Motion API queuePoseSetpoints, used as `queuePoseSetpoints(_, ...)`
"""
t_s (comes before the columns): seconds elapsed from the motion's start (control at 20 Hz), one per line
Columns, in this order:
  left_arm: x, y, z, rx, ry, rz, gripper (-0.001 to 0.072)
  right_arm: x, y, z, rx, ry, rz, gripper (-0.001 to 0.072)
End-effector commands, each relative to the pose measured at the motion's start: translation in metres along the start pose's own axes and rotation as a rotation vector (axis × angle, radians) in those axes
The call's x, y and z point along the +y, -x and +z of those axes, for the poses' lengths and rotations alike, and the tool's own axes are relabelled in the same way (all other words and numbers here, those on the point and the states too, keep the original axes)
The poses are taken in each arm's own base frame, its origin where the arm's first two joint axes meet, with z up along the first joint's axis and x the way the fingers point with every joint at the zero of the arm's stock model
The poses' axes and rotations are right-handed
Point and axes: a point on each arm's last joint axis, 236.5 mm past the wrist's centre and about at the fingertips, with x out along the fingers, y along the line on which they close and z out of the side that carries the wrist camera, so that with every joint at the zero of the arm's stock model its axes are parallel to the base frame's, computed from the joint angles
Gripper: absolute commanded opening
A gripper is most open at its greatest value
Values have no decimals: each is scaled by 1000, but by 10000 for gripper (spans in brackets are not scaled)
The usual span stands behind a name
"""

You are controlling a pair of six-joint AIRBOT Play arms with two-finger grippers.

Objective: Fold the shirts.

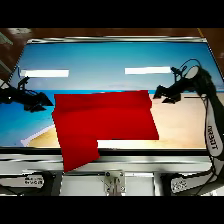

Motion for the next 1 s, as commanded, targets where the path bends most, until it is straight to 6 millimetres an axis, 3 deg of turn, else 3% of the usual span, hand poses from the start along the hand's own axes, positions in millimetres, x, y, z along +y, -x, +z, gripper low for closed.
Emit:
queuePoseSetpoints(0.0, 23, 27, -71, 201, 64, -3, 626, -53, 50, -69, 217, 8, -122, 643)
queuePoseSetpoints(0.05, 28, 21, -96, 229, 113, -19, 680, -62, 53, -85, 246, -34, -97, 644)
queuePoseSetpoints(0.25, 27, -31, -178, 232, 200, -86, 679, -58, 36, -108, 178, -183, 78, 643)
queuePoseSetpoints(0.35, 17, -47, -201, 233, 211, -137, 657, -62, 26, -118, 185, -195, 76, 643)
queuePoseSetpoints(0.5, 22, -59, -212, 240, 239, -127, 657, -59, 19, -117, 172, -209, 93, 643)
queuePoseSetpoints(0.8, 23, -74, -204, 206, 250, -119, 649, -56, 18, -110, 145, -221, 110, 642)
queuePoseSetpoints(0.95, 13, -87, -203, 217, 240, -132, 588, -52, 18, -109, 143, -232, 122, 642)
